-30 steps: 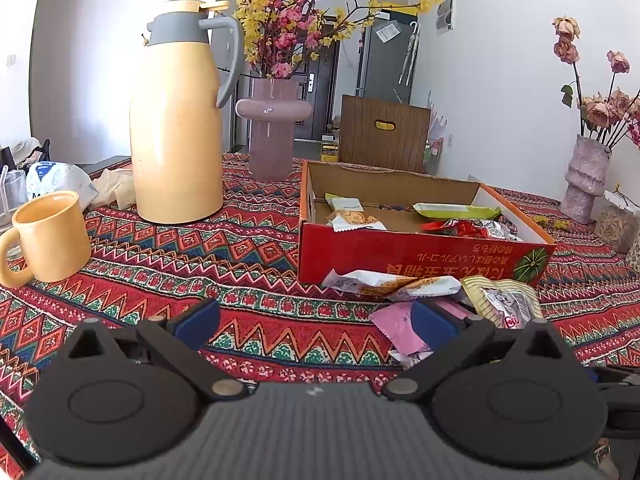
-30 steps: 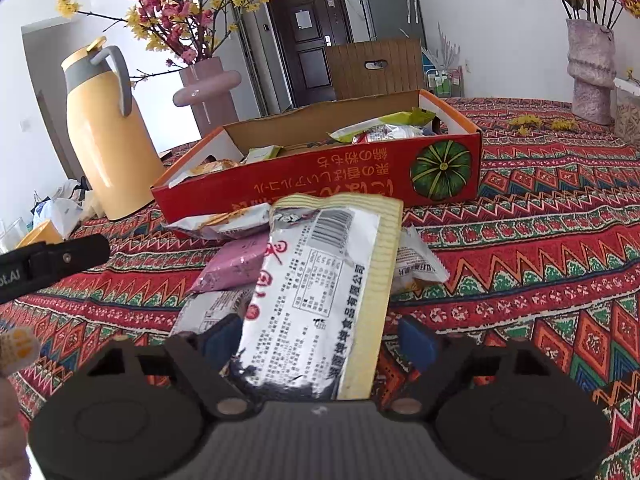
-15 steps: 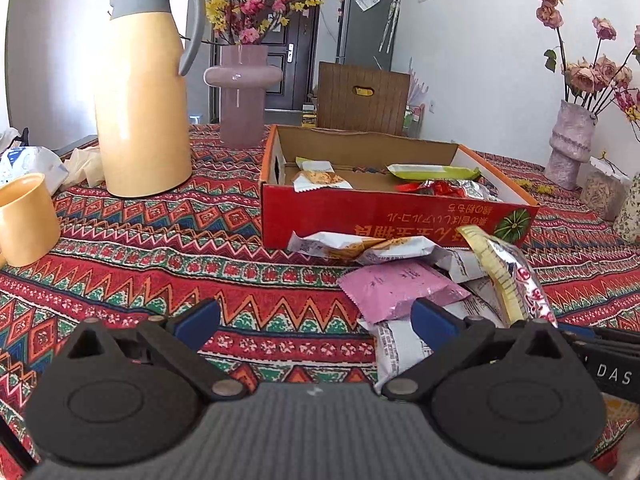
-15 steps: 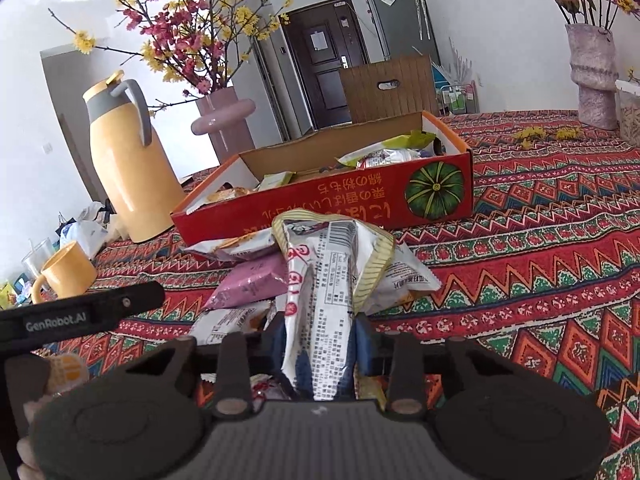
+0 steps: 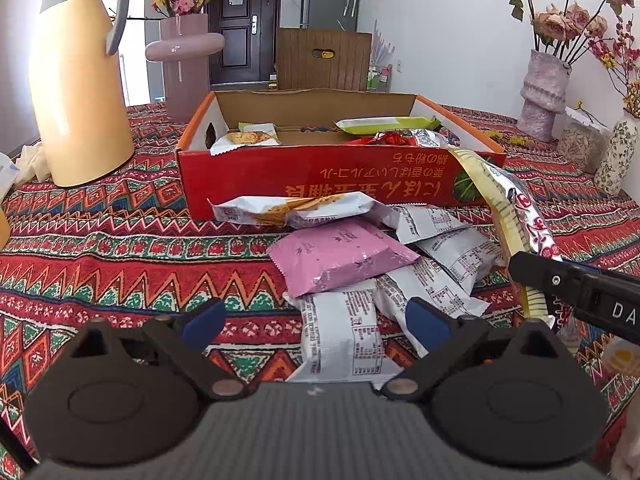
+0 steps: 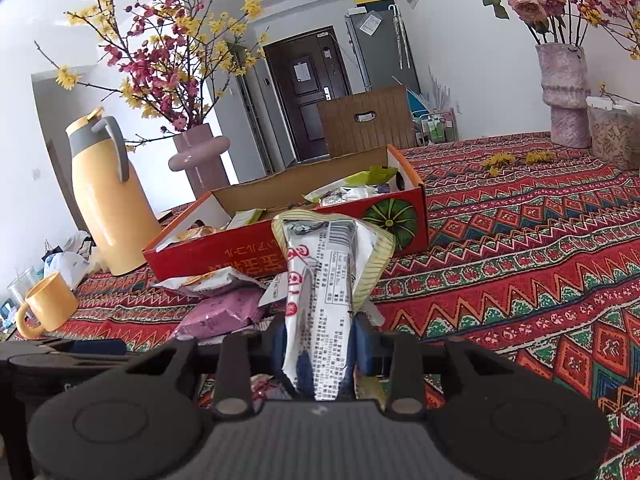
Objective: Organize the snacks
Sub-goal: 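Grasp the white printed packet with the left gripper while the right gripper holds its packet, then carry both packets into the cardboard box and open both grippers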
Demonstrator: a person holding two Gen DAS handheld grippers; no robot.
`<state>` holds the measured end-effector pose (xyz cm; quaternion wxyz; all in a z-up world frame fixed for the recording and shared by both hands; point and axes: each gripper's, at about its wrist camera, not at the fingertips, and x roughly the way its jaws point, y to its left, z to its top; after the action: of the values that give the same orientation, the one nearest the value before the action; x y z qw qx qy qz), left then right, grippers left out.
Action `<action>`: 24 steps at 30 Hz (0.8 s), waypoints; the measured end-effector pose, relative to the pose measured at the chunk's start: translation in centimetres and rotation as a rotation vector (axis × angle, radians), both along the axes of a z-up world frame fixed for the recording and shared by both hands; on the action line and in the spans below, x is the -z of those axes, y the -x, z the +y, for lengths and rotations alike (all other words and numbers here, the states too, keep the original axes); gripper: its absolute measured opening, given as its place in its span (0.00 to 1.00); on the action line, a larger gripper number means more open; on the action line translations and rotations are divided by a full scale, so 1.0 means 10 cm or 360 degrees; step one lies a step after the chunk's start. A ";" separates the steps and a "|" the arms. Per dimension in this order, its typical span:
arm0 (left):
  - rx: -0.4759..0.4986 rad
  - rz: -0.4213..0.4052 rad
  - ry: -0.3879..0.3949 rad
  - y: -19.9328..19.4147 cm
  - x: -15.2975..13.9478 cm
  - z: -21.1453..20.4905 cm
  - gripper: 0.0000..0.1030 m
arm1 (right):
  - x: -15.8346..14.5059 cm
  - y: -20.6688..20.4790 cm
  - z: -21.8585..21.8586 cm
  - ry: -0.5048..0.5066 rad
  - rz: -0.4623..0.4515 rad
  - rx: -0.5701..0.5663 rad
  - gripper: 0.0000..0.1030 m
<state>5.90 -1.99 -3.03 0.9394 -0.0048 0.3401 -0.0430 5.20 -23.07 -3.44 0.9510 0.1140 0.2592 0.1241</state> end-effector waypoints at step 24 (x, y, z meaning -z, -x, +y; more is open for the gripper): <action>0.0072 -0.0075 0.0055 0.30 -0.04 0.22 0.39 | -0.04 0.04 -0.03 0.0038 -0.0032 0.0020 0.32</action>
<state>2.91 0.24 -2.60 0.9457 -0.0124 0.3171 -0.0702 4.78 -23.41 -3.03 0.9556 0.1030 0.2504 0.1161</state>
